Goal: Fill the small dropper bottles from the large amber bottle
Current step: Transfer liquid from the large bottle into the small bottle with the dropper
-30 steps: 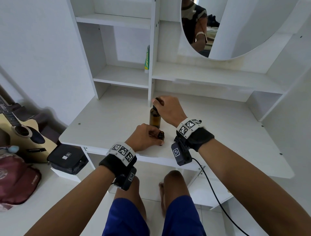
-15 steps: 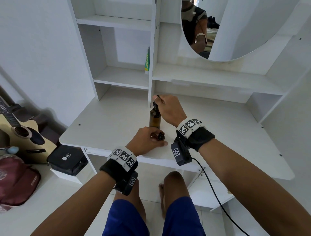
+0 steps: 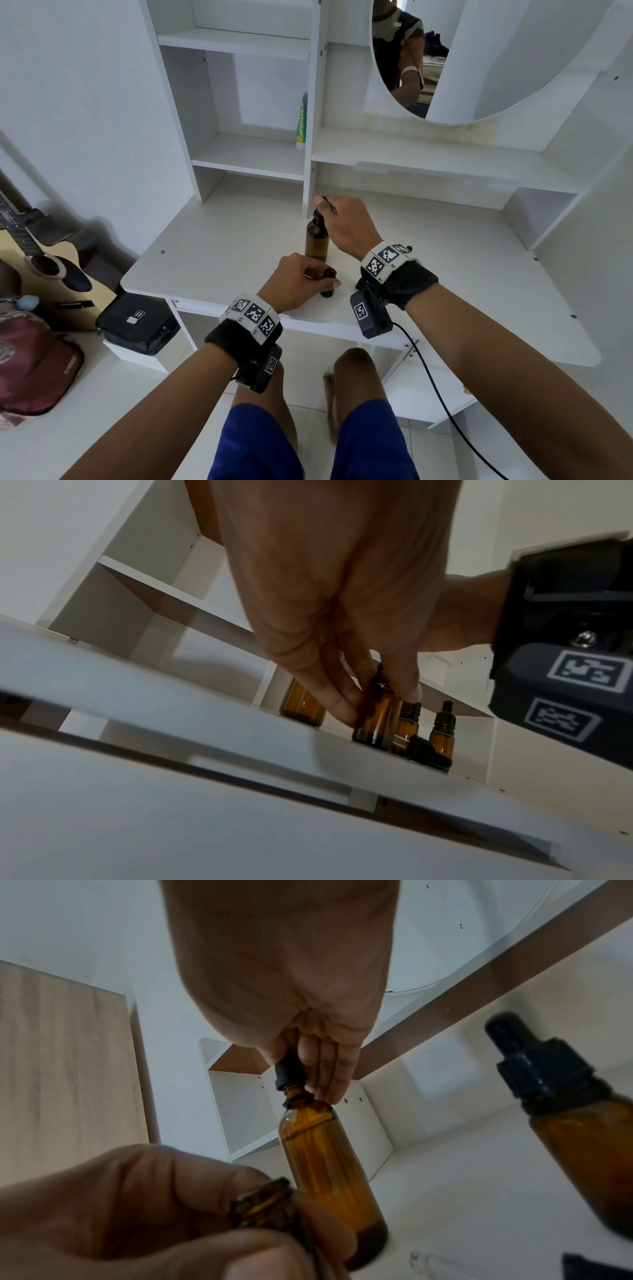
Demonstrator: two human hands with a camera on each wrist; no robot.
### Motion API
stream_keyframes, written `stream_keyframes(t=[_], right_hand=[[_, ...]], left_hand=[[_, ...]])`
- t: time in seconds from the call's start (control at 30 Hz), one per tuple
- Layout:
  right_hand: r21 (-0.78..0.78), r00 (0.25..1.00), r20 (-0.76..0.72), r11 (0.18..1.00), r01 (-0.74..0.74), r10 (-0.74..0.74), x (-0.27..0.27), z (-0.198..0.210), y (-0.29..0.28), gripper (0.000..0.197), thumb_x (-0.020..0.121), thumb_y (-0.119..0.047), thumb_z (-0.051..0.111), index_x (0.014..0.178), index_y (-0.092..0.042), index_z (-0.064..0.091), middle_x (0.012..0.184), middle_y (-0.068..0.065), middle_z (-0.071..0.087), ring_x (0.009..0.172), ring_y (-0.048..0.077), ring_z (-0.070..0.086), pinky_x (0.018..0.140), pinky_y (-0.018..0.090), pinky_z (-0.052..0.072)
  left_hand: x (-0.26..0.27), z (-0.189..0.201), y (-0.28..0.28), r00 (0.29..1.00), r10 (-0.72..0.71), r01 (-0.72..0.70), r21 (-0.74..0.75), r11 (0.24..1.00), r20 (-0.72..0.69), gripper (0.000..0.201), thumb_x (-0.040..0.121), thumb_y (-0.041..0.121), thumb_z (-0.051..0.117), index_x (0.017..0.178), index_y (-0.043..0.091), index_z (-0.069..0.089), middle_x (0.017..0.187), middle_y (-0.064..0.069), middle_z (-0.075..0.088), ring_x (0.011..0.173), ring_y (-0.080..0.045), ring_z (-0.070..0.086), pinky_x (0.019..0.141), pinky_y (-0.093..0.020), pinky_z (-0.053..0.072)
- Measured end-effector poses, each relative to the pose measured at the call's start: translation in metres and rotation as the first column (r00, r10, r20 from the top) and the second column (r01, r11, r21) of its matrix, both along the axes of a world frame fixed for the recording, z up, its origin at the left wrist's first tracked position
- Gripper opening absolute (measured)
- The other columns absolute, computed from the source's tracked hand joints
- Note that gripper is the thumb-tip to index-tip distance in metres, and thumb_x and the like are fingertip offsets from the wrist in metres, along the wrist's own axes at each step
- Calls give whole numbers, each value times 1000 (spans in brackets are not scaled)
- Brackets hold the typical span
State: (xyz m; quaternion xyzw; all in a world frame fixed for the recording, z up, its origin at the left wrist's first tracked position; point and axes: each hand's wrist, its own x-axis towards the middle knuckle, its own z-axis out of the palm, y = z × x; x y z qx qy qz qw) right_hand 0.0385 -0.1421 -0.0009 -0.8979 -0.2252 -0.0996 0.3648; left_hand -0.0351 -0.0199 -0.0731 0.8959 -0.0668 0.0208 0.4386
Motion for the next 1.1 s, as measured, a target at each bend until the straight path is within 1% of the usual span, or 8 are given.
stream_keyframes(t=[0.13, 0.3, 0.43, 0.57, 0.77, 0.83, 1.0, 1.1], right_hand=[[12, 1000, 8, 1000, -2, 2, 1, -1, 0, 44, 102, -35, 43, 77, -5, 63, 67, 6, 64, 60, 19, 57, 59, 28, 46], [0, 1000, -1, 1000, 16, -16, -1, 0, 0, 43, 105, -29, 40, 65, -14, 47, 56, -5, 46, 52, 10, 41, 60, 25, 31], [-12, 1000, 5, 1000, 16, -16, -1, -1, 0, 41, 104, -30, 41, 70, -11, 52, 58, -4, 49, 54, 10, 43, 63, 27, 33], [16, 1000, 17, 1000, 12, -12, -1, -1, 0, 41, 103, -33, 43, 75, -7, 60, 67, 3, 62, 60, 18, 54, 65, 27, 42], [-3, 999, 11, 999, 37, -37, -1, -2, 0, 40, 105, -28, 40, 69, -11, 49, 58, -6, 47, 53, 9, 42, 55, 20, 29], [-14, 999, 16, 999, 41, -41, -1, -3, 1, 40, 105, -28, 40, 72, -9, 52, 59, -4, 48, 54, 10, 42, 58, 22, 30], [7, 1000, 22, 1000, 14, -14, -1, -2, 2, 40, 103, -33, 42, 76, -10, 58, 67, 2, 59, 61, 19, 52, 63, 26, 39], [22, 1000, 21, 1000, 12, -13, -1, -1, 2, 38, 103, -31, 43, 74, -11, 55, 63, -1, 55, 57, 12, 49, 59, 23, 37]], left_hand=[[2, -1, 0, 1000, 4, -5, -9, 1000, -19, 33, 79, 37, 78, 105, 16, 76, 97, 0, 74, 86, -12, 67, 72, -11, 46], [2, -1, 1, 1000, 4, -4, -32, 999, -26, 30, 78, 35, 79, 102, 17, 77, 96, 0, 74, 86, -10, 68, 73, -11, 47], [2, 0, 1, 999, 2, -3, -34, 999, -33, 30, 78, 36, 79, 101, 17, 77, 95, 1, 75, 86, -11, 68, 78, -17, 51], [1, 1, 1, 999, -3, 1, -47, 999, -34, 30, 78, 34, 79, 102, 16, 77, 94, 1, 75, 86, -10, 68, 75, -12, 49], [0, 2, 1, 999, -7, 6, -45, 999, -37, 31, 78, 35, 79, 103, 16, 77, 96, 0, 74, 88, -12, 68, 81, -22, 53], [0, 2, 1, 999, -10, 9, -39, 999, -34, 31, 78, 35, 79, 103, 15, 77, 96, 0, 74, 88, -13, 68, 82, -24, 54], [1, 2, 1, 1000, -1, 0, -22, 1000, -22, 31, 78, 35, 79, 103, 15, 77, 94, 1, 74, 85, -11, 67, 70, -10, 46], [1, 1, 1, 1000, -2, 2, -9, 1000, -26, 32, 79, 36, 79, 104, 16, 76, 94, 1, 74, 84, -11, 66, 69, -10, 45]])
